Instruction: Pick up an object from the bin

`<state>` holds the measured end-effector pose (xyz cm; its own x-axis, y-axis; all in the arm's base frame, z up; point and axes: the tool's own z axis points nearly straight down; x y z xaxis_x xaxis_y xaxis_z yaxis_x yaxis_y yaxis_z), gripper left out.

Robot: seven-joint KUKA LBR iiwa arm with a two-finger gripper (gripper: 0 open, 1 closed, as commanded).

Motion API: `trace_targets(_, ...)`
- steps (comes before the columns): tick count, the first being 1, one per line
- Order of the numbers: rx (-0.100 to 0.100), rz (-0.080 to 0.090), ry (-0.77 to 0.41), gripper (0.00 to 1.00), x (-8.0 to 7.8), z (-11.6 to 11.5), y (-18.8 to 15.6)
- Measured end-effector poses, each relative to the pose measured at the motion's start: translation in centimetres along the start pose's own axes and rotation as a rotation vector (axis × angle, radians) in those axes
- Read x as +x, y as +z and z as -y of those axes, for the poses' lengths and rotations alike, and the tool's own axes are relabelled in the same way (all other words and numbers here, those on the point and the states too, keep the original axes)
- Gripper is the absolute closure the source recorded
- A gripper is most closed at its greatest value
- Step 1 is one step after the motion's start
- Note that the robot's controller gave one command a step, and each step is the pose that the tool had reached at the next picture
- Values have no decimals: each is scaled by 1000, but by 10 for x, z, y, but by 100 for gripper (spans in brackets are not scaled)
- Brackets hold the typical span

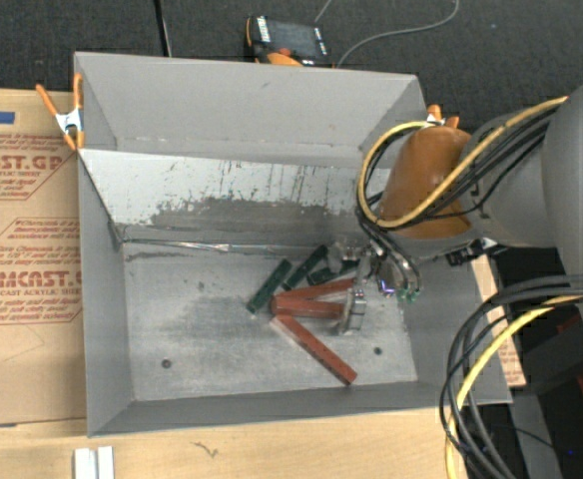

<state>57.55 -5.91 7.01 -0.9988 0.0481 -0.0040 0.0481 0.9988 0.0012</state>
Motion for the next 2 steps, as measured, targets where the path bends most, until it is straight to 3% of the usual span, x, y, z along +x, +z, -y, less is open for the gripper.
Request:
trace_targets(1,1,4,-1,100,-2,1,-3)
trace_targets(2,2,8,-23,100,5,-3,-188)
